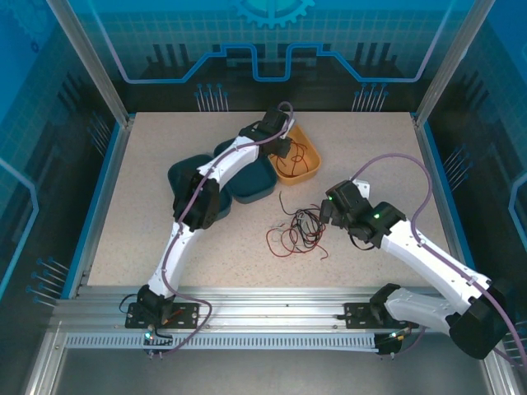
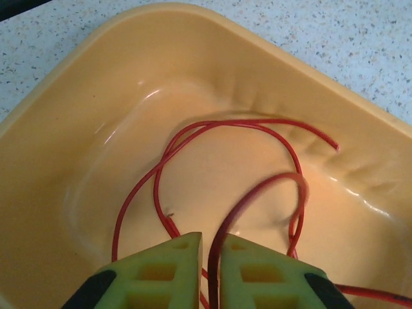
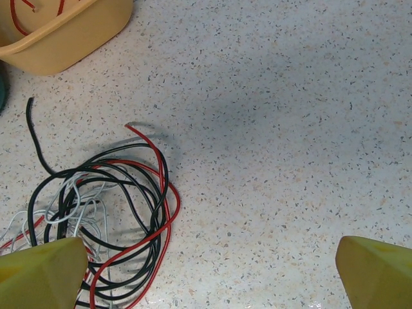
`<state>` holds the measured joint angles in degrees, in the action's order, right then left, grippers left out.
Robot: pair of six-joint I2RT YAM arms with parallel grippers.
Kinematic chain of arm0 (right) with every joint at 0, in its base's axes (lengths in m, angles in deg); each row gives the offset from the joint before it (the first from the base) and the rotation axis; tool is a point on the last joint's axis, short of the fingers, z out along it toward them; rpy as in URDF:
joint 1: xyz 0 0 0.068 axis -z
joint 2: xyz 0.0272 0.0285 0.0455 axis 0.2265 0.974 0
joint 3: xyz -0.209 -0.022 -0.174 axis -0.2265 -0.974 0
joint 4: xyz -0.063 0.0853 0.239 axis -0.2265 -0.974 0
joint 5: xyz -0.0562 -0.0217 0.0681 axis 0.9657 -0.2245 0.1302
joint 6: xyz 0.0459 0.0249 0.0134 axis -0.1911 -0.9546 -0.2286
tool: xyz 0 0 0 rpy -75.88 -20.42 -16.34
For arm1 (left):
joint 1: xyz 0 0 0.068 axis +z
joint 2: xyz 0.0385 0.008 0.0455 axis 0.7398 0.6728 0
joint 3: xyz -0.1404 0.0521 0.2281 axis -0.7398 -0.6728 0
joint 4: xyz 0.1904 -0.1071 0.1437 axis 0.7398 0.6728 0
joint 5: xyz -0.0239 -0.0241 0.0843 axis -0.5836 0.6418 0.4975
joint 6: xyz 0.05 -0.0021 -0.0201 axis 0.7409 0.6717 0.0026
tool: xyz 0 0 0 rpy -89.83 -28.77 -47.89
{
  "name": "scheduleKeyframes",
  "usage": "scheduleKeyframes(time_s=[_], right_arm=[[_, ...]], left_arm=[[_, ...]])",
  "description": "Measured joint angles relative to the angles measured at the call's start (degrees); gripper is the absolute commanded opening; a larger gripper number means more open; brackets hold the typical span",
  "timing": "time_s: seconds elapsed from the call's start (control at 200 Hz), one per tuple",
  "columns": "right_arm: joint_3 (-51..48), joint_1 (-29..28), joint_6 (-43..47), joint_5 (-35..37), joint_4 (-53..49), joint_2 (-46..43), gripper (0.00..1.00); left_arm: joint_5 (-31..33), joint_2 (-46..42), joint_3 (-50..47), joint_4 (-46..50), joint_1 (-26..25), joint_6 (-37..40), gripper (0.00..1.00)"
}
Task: Untangle the cables
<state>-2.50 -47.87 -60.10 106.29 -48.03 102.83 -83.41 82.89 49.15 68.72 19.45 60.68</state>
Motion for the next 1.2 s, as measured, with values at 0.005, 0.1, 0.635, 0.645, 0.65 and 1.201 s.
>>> scheduleKeyframes(time_s=[0.005, 0.1, 0.635, 0.645, 0.65, 1.201], right_arm=[[0.02, 0.00, 0.00, 0.00, 0.00, 0.02, 1.00], [0.39, 0.00, 0.02, -0.02, -0.04, 0.17, 1.00], [1.95, 0.11, 0.26, -0.48, -0.50, 2.58, 1.00], [1.95, 0.11, 0.28, -0.48, -0.50, 2.58, 1.00], [1.95, 0.11, 0.28, -0.50, -0.50, 2.58, 1.00], [-2.10, 0.17, 1.77, -10.60, 0.04, 0.26, 0.73]], left_arm=[[0.00, 0.00, 0.00, 0.00, 0.00, -0.04, 0.21], [-0.52, 0.00, 0.07, 0.20, -0.07, 0.00, 0.40], [-6.32, -11.63, -9.22, -1.81, -0.50, -3.56, 0.99], [-6.32, -12.15, -9.49, -1.97, -0.50, -3.67, 0.99], [-6.32, -12.44, -9.73, -2.03, -0.50, -3.67, 0.99], [-6.29, -45.62, -50.88, -19.89, -1.07, -13.90, 0.99]])
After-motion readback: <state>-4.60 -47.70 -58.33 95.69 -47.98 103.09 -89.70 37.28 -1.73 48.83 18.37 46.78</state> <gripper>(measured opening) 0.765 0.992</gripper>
